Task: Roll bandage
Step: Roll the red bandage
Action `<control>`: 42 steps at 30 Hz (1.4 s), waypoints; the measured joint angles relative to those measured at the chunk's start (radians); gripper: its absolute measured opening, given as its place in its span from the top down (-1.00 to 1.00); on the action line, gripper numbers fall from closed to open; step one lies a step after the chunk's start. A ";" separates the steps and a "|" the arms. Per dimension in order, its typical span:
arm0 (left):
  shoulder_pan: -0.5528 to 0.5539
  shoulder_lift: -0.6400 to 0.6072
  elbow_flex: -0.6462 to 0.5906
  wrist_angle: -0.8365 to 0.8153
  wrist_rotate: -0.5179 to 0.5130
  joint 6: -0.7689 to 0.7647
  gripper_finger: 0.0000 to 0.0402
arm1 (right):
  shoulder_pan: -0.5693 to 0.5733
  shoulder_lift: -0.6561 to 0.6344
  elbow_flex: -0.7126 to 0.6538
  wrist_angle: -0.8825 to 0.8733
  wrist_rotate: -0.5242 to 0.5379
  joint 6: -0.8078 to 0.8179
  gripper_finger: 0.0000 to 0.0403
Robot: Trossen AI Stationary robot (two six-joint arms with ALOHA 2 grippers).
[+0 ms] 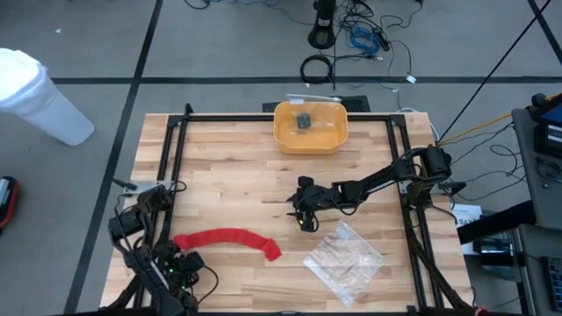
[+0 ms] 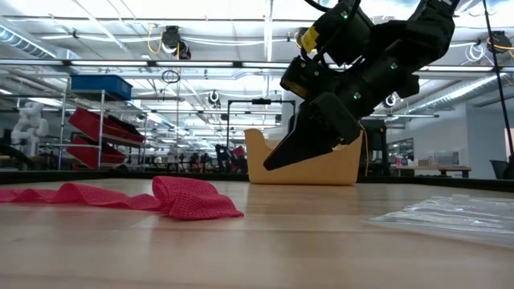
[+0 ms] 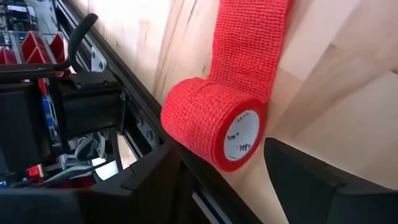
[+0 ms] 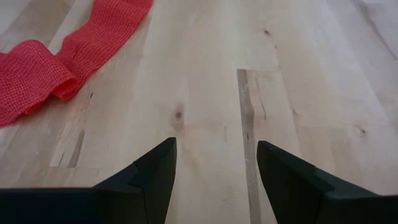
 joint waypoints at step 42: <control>0.081 -0.137 -0.017 0.006 -0.641 -0.360 0.93 | 0.176 -0.224 -0.003 -0.071 0.082 -0.199 0.12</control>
